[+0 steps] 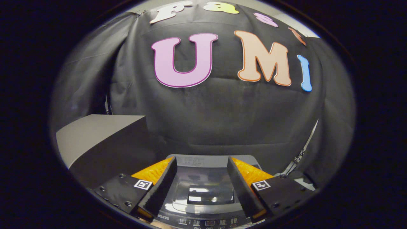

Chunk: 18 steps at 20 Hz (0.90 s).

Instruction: Put the clothes into the washing machine and then close the washing machine lid.

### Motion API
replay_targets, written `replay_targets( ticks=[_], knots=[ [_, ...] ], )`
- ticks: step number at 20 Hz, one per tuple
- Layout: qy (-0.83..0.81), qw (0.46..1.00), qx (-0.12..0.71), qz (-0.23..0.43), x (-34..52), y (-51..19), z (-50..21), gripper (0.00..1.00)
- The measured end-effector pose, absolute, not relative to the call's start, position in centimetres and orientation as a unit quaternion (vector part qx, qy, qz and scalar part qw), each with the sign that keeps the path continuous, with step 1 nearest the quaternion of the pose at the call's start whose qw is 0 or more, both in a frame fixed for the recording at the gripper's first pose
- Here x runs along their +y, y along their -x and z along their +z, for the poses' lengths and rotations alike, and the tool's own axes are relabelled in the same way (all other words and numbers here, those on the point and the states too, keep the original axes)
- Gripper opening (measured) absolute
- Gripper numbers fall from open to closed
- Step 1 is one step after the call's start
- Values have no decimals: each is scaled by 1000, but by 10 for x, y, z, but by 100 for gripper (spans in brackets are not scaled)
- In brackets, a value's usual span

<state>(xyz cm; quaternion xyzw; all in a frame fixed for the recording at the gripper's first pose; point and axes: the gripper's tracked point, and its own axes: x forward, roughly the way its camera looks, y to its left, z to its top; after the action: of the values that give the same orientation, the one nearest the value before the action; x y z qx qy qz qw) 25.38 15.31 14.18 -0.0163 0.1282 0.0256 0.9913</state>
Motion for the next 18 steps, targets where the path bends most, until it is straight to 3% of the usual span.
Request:
replay_targets(
  ticks=[8,18],
  knots=[
    [7,998,41,48,138,-190,140,98],
    [-1,1000,-4,16,54,-125,103,98]
  ],
)
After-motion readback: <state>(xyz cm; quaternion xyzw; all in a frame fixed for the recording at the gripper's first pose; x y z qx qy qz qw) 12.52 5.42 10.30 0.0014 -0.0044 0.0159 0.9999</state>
